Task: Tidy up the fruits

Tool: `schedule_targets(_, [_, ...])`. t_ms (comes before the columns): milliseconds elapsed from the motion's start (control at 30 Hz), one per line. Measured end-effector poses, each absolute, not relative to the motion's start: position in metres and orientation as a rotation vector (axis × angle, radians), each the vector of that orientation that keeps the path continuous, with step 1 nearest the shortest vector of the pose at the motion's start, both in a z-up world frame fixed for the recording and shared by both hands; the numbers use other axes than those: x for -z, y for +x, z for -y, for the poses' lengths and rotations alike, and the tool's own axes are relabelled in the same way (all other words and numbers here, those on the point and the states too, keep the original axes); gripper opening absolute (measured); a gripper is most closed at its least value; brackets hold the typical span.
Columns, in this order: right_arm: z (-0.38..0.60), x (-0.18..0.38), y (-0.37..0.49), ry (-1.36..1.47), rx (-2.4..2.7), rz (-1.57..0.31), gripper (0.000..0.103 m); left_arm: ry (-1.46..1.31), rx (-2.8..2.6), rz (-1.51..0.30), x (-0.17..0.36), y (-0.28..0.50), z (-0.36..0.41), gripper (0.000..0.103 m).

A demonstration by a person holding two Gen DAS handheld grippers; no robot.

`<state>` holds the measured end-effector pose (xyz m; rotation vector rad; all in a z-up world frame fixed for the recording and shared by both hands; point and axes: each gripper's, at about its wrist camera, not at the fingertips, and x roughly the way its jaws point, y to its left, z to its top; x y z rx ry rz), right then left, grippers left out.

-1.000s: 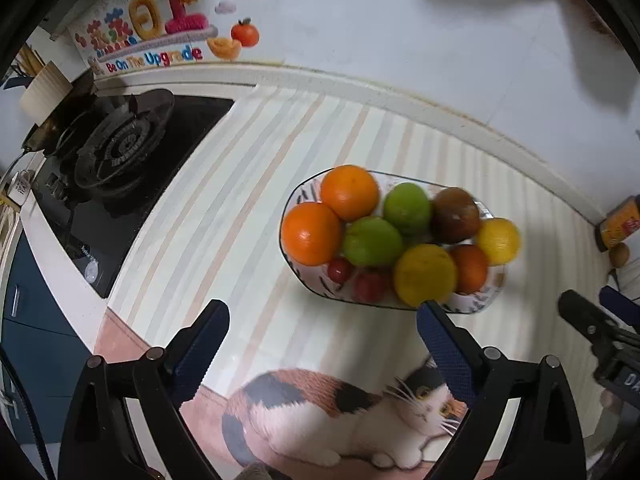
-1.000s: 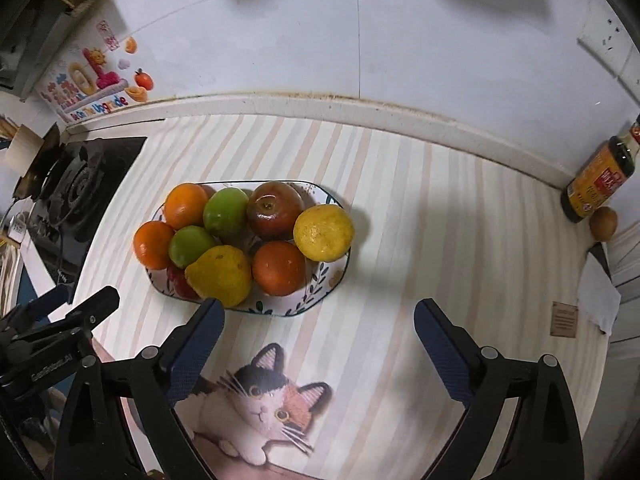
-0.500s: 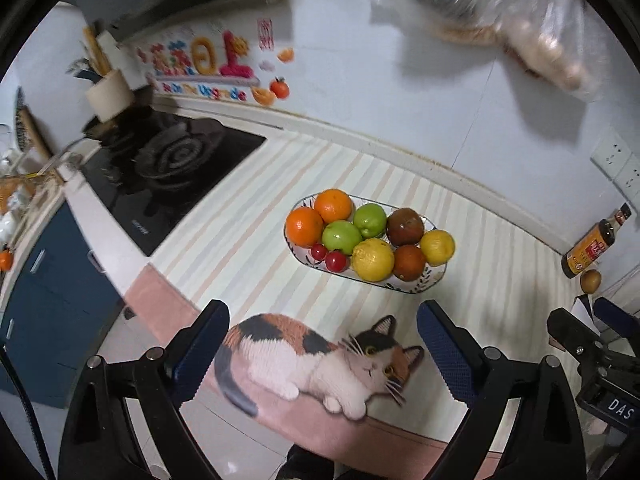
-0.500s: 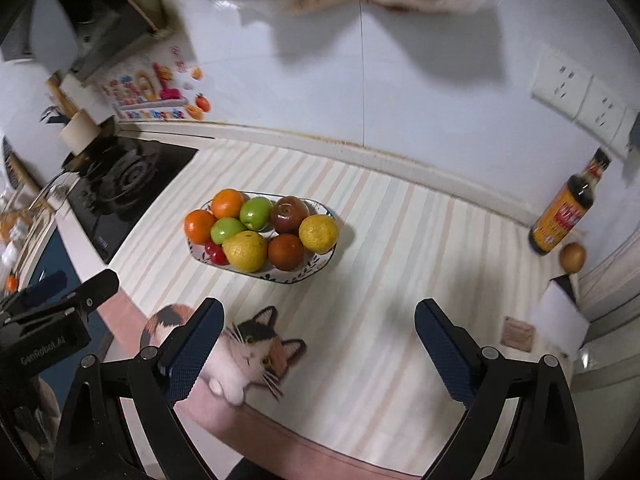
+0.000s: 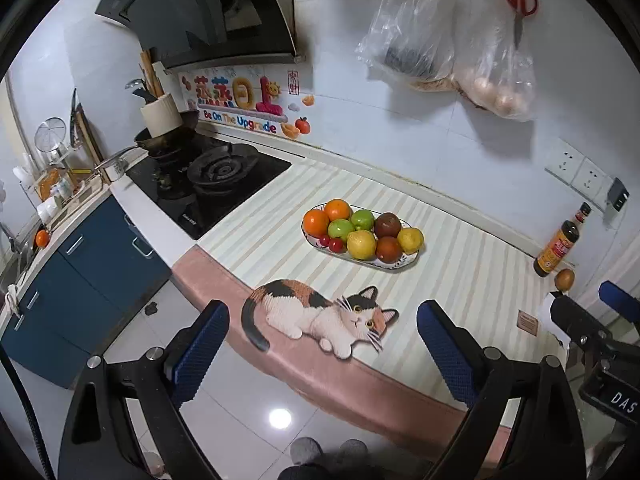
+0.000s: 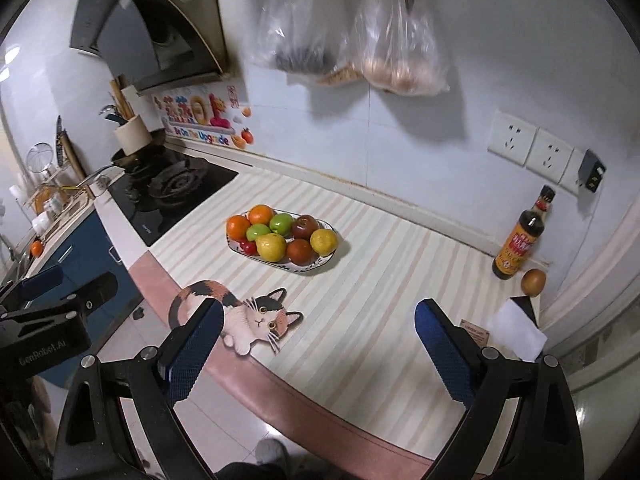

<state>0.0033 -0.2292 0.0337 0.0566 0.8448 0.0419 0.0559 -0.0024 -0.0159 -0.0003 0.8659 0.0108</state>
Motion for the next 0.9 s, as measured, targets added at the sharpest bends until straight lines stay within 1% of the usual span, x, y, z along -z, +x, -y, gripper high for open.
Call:
schedule_targets(233, [0.217, -0.063, -0.04, 0.046, -0.08, -0.819, 0.099, -0.009, -0.002, -0.837, -0.006, 0.013, 0.001, 0.096])
schedule_targets(467, [0.208, -0.075, -0.058, 0.056, -0.103, -0.814, 0.099, -0.018, 0.012, -0.81, -0.022, -0.003, -0.007, 0.096])
schedule_targets(667, [0.209, -0.073, -0.057, 0.077, -0.092, -0.828, 0.099, -0.018, 0.017, -0.804, -0.023, -0.005, -0.01, 0.096])
schedule_targets(800, [0.21, -0.064, -0.042, 0.084, -0.082, -0.85, 0.099, -0.02, 0.021, -0.821, -0.018, 0.006, -0.011, 0.096])
schedule_targets(833, [0.211, -0.061, -0.035, 0.084, -0.078, -0.858, 0.099, -0.024, 0.028, -0.824, -0.017, 0.01, -0.012, 0.098])
schedule_targets(867, [0.212, -0.058, -0.03, 0.084, -0.073, -0.864, 0.099, -0.023, 0.031, -0.827, -0.016, 0.016, -0.011, 0.102])
schedule_targets(900, [0.213, -0.055, -0.023, 0.086, -0.068, -0.873, 0.099, -0.02, 0.027, -0.825, -0.015, 0.022, -0.011, 0.102])
